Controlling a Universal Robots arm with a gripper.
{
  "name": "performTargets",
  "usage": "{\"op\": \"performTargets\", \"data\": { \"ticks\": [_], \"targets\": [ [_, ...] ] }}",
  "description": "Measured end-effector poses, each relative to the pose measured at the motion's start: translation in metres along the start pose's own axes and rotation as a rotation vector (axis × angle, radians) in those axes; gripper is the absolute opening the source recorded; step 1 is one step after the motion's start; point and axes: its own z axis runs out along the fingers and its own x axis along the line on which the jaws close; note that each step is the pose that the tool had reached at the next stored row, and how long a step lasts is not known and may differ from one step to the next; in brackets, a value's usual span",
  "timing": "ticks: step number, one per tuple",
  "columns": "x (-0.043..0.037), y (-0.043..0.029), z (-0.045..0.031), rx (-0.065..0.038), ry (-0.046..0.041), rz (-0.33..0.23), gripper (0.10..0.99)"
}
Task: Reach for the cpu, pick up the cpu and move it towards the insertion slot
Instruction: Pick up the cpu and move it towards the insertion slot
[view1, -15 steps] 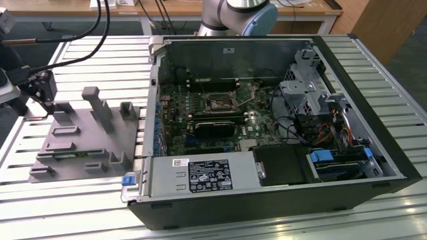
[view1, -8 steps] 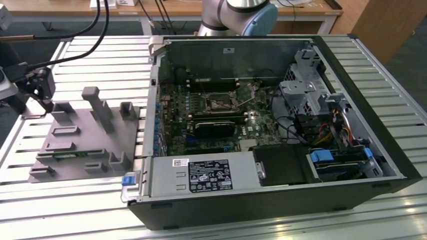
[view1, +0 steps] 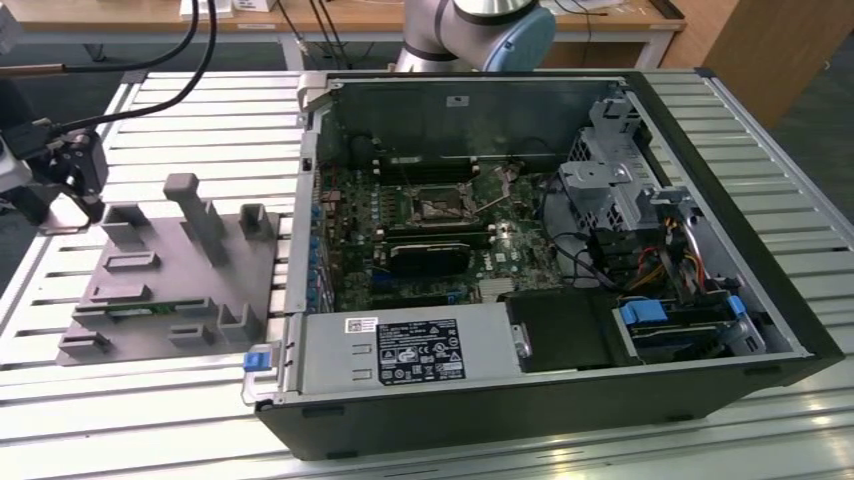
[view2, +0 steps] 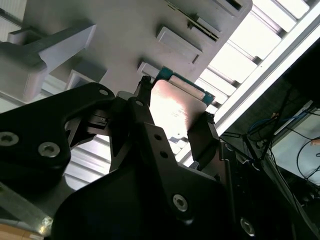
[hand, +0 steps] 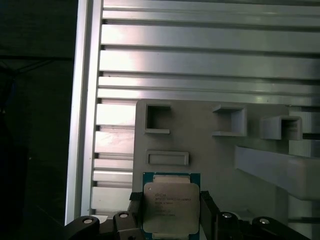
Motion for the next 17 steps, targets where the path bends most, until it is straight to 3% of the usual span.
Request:
{"op": "performTargets", "data": {
  "ticks": [17],
  "targets": [
    [0.0,0.0013,-0.0075,0.0,0.0,0.0,0.541]
  ]
}}
